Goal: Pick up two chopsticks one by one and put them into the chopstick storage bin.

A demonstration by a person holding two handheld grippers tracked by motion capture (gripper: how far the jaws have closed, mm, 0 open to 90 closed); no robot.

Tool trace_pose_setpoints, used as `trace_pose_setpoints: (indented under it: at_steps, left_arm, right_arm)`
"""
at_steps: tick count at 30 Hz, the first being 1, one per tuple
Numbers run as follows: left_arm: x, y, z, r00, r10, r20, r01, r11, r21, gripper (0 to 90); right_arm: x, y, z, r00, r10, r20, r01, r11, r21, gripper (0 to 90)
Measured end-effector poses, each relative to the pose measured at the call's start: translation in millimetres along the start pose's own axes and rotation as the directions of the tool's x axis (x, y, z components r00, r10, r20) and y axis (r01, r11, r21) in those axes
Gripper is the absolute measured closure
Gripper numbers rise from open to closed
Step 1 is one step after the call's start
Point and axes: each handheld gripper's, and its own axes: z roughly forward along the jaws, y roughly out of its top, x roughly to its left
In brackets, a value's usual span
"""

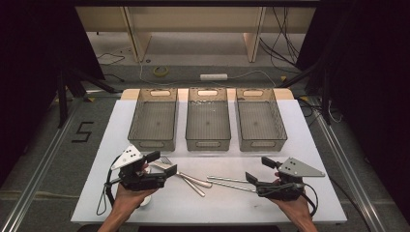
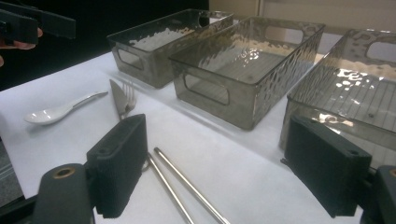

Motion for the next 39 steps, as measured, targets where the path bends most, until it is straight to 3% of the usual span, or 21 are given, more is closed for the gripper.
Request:
trace_pose_setpoints:
  at_steps: [13, 16, 19, 20, 21, 25, 26, 27, 28, 29, 30, 31, 32, 33, 34, 35, 36, 37, 38, 39]
  left_arm:
    - [0.1, -0.3, 0.8, 1.0000, -0.003, 0.000, 0.003, 1.0000, 0.003, 15.7]
    - [0.4, -0.1, 0.4, 1.0000, -0.003, -0.001, 0.003, 1.0000, 0.000, 15.6]
    - [0.8, -0.2, 0.6, 1.0000, -0.004, -0.002, 0.004, 1.0000, 0.002, 15.6]
    - [0.7, -0.1, 0.6, 1.0000, -0.005, -0.002, 0.005, 1.0000, 0.001, 15.6]
    - [0.7, -0.1, 0.7, 1.0000, -0.004, -0.002, 0.004, 1.0000, 0.002, 15.7]
    - [0.5, -0.2, 1.3, 1.0000, -0.005, 0.000, 0.005, 1.0000, 0.004, 15.6]
    - [0.7, -0.1, 1.1, 1.0000, -0.004, -0.001, 0.004, 1.0000, 0.003, 15.6]
    - [0.8, 0.0, 1.0, 1.0000, -0.005, -0.001, 0.005, 1.0000, 0.002, 15.6]
    - [0.9, 0.0, 1.0, 1.0000, -0.006, -0.001, 0.006, 1.0000, 0.002, 15.6]
    - [1.0, -0.1, 1.1, 1.0000, -0.006, -0.001, 0.006, 1.0000, 0.002, 15.6]
    - [1.0, -0.2, 1.0, 1.0000, -0.006, -0.001, 0.006, 1.0000, 0.002, 15.6]
    - [0.9, -0.1, 0.9, 1.0000, -0.006, -0.001, 0.006, 1.0000, 0.002, 15.6]
    - [0.8, 0.0, 1.0, 1.0000, -0.006, 0.000, 0.006, 1.0000, 0.002, 15.7]
    - [0.8, 0.0, 1.0, 1.0000, -0.006, 0.000, 0.006, 1.0000, 0.002, 15.6]
    - [0.9, -0.1, 1.0, 1.0000, -0.005, 0.000, 0.005, 1.0000, 0.003, 15.6]
    - [0.8, -0.1, 0.9, 1.0000, -0.004, 0.000, 0.004, 1.0000, 0.003, 15.7]
    - [0.9, -0.1, 0.8, 1.0000, -0.005, 0.000, 0.005, 1.0000, 0.002, 15.6]
    - [1.0, 0.0, 0.8, 1.0000, -0.007, 0.001, 0.007, 1.0000, 0.001, 15.6]
    - [1.0, 0.0, 0.9, 1.0000, -0.007, 0.001, 0.007, 1.0000, 0.002, 15.6]
    - [1.0, -0.1, 1.0, 1.0000, -0.006, 0.001, 0.006, 1.0000, 0.002, 15.7]
  right_arm:
    - [-2.8, 9.0, 2.1, 0.9998, -0.022, -0.003, 0.022, 0.998, 0.055, 24.3]
    - [-4.9, 15.3, 6.1, 0.9981, -0.060, -0.016, 0.061, 0.991, 0.116, 25.6]
    - [-8.4, 22.6, 10.5, 0.9939, -0.097, -0.052, 0.106, 0.974, 0.198, 25.9]
    - [-8.4, 22.6, 10.5, 0.9939, -0.097, -0.052, 0.106, 0.974, 0.198, 25.9]
    - [-10.0, 28.2, 13.9, 0.9890, -0.118, -0.089, 0.138, 0.954, 0.264, 26.2]
    - [-11.8, 37.9, 22.0, 0.9762, -0.190, -0.105, 0.216, 0.901, 0.376, 28.6]
    - [-11.8, 37.9, 22.0, 0.9762, -0.190, -0.105, 0.216, 0.901, 0.376, 28.6]
    - [-12.2, 40.0, 24.3, 0.9715, -0.208, -0.113, 0.237, 0.886, 0.399, 29.3]
    - [-12.3, 44.1, 28.8, 0.9659, -0.228, -0.123, 0.259, 0.859, 0.441, 30.0]
    - [-12.3, 44.1, 28.8, 0.9659, -0.228, -0.123, 0.259, 0.859, 0.441, 30.0]
    - [-12.1, 47.2, 34.1, 0.9585, -0.254, -0.128, 0.284, 0.828, 0.484, 30.2]
    - [-12.1, 47.2, 34.1, 0.9585, -0.254, -0.128, 0.284, 0.828, 0.484, 30.2]
    - [-11.9, 48.7, 40.2, 0.9518, -0.276, -0.133, 0.304, 0.800, 0.517, 30.6]
    - [-11.9, 48.7, 40.2, 0.9518, -0.276, -0.133, 0.304, 0.800, 0.517, 30.6]
    - [-12.1, 48.8, 43.1, 0.9493, -0.285, -0.133, 0.311, 0.788, 0.532, 31.2]
    - [-12.1, 47.0, 49.4, 0.9463, -0.288, -0.147, 0.320, 0.764, 0.560, 32.2]
    - [-12.3, 45.6, 52.6, 0.9464, -0.284, -0.153, 0.319, 0.748, 0.582, 32.9]
    - [-12.3, 45.6, 52.6, 0.9464, -0.284, -0.153, 0.319, 0.748, 0.582, 32.9]
    - [-14.4, 41.9, 59.7, 0.9379, -0.305, -0.165, 0.340, 0.711, 0.615, 34.3]
    - [-15.0, 40.1, 62.9, 0.9379, -0.300, -0.174, 0.340, 0.696, 0.632, 34.9]
